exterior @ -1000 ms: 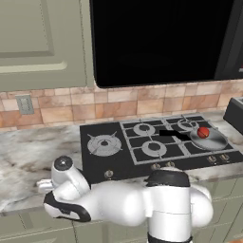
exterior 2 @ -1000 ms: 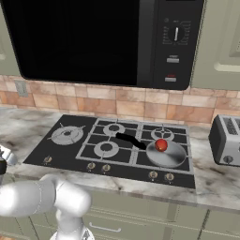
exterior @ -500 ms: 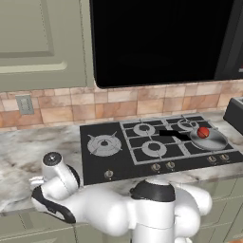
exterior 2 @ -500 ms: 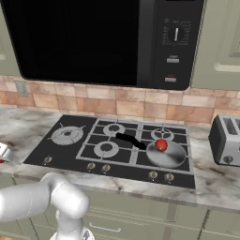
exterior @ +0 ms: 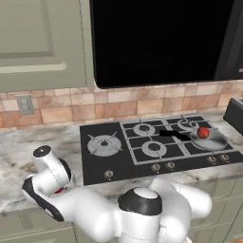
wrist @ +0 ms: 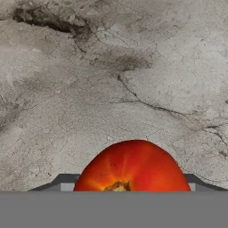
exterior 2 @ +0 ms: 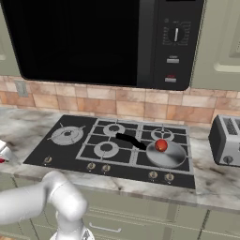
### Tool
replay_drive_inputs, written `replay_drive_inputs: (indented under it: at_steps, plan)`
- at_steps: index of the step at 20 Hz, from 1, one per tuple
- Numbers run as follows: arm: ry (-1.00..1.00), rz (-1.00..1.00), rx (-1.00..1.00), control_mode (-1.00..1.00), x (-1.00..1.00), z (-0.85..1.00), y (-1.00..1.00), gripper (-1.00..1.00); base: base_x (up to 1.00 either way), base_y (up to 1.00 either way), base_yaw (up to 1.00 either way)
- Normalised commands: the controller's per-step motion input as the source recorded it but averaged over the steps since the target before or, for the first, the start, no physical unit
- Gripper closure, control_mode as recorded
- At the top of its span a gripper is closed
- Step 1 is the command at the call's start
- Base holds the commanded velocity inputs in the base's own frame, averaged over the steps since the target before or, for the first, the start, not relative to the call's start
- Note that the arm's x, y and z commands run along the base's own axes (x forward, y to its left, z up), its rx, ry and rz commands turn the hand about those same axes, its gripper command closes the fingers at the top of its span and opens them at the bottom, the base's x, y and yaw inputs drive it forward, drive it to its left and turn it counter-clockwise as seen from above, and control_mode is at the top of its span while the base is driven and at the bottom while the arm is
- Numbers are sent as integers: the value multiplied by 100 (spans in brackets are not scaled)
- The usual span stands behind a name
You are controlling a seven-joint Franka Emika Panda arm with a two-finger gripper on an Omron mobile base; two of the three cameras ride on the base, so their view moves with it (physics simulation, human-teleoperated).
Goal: Place the pan on the front right burner on the stove. Then place the tomato and the onion in the pan and turn on the front right burner.
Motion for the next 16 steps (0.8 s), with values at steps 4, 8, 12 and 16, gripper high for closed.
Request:
replay_drive_inputs:
  at_steps: [4, 8, 12, 16]
  plan:
    - [9, -11, -6, -100, -38, -84, -41, 100, 0, 0, 0]
    - [0, -9, -3, -100, -55, -54, -25, 100, 0, 0, 0]
    - [-17, -4, 0, -100, -86, -2, -22, 100, 0, 0, 0]
    - [-24, 0, 0, -100, -88, 12, -39, 100, 0, 0, 0]
